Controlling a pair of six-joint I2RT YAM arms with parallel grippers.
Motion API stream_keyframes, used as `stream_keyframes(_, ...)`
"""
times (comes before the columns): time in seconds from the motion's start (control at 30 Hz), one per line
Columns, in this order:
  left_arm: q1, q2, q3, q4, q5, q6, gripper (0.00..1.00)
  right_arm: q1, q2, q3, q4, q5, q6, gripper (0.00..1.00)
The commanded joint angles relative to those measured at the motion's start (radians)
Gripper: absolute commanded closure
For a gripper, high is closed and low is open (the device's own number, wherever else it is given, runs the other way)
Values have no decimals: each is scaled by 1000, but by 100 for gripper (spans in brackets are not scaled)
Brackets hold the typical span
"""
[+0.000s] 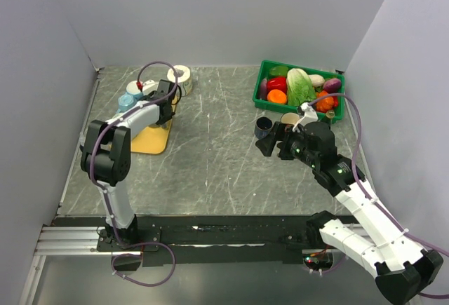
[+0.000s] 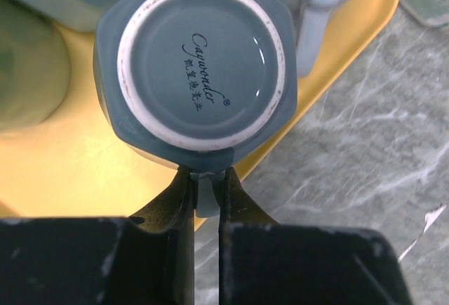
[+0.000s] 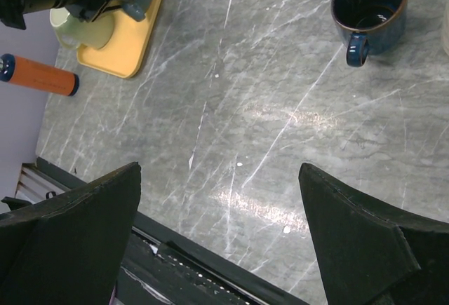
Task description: Turn the mug right side up
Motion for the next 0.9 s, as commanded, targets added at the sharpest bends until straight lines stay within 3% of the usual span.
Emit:
stream_keyframes(0.0,-4,-103,-39,17,25,23,99,-3,-2,-13,41,-16,17,0)
stream_keyframes(0.23,-80,-271,-88,33,89,23,99,-5,-19,-13,49,-59,37,1)
stream_keyframes(0.47,-209,-557,-131,83,186,-22,99,-3,-76,-20,115,-172,98,2)
stream_keyframes(0.6,-241,-713,-246,296,371,-61,99,-2,-88,-38,227,-272,156,2)
stream_keyframes(0.73,-241,-862,-386,628,714,-150,99,3,-117,-59,342,-369,239,2)
stream_keyframes(0.87,-267,-893,-432,804,848,-250,99,26,-155,-53,426,-407,293,2)
